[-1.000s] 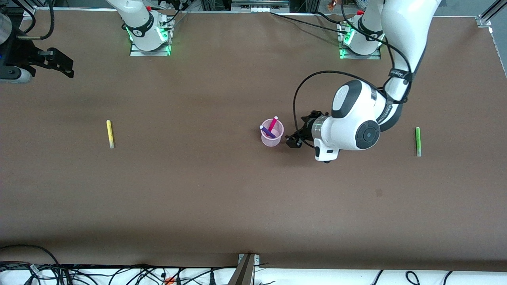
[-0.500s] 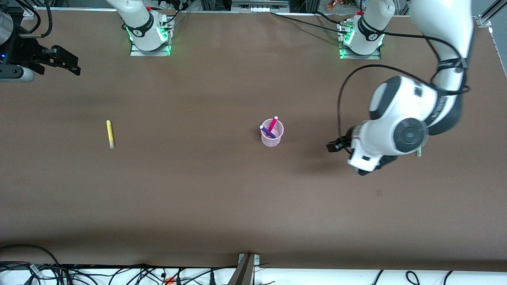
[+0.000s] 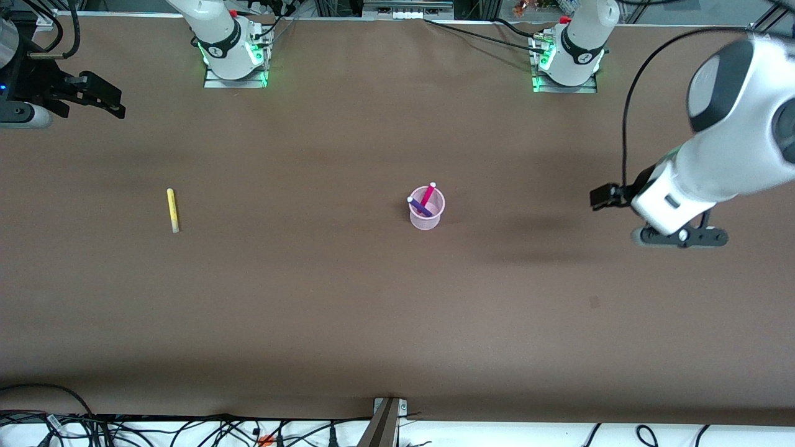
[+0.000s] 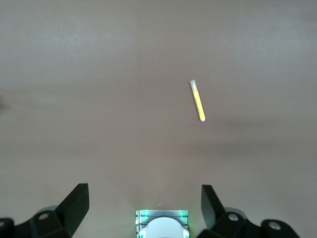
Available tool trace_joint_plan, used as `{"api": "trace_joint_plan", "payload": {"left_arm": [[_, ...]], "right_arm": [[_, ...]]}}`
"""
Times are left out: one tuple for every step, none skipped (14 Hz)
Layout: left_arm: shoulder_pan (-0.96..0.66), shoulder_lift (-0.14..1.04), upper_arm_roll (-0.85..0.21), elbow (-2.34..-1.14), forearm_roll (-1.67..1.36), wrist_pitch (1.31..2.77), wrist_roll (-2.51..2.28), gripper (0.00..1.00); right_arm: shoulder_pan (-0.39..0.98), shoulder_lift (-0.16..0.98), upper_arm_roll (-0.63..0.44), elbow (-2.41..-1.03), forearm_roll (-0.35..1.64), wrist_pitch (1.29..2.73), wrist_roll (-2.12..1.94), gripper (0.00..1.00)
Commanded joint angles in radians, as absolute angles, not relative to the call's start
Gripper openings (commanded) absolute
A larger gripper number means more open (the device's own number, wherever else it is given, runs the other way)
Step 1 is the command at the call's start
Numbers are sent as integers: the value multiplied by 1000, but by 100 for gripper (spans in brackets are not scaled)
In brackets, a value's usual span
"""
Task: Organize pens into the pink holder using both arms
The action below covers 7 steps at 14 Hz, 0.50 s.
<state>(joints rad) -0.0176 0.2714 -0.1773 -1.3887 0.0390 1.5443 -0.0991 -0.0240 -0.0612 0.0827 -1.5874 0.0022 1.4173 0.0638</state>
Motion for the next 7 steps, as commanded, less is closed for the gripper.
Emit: {"api": "trace_joint_plan", "payload": {"left_arm": [[-35,99,-134,-1515,66,1568,11,100],[-34,45,-127,-1557,66,1592,9,100],[-34,-6,-111,-1616,66,1612,6,100],[-34,-30,-89,-1659,66,1621,5,100],[-34,-35,-51,-1681,43,1621,2,100],[-34,-43,-14,-1692,-7,1620,-3,100],[-34,-48,0,-1703,-23,1618,5,100]], "right_arm": [[-23,-45,89,-1560,6,1414,72,100],[-18,-41,92,-1559,-1,1414,72,100],[-18,-41,94,-1559,-6,1414,74,100],[-18,-41,94,-1559,-8,1416,74,100],[-18,-41,94,-1559,-9,1416,72,100],[-17,-40,94,-1559,-9,1416,74,100],[-17,-40,94,-1559,-11,1420,72,100]]}}
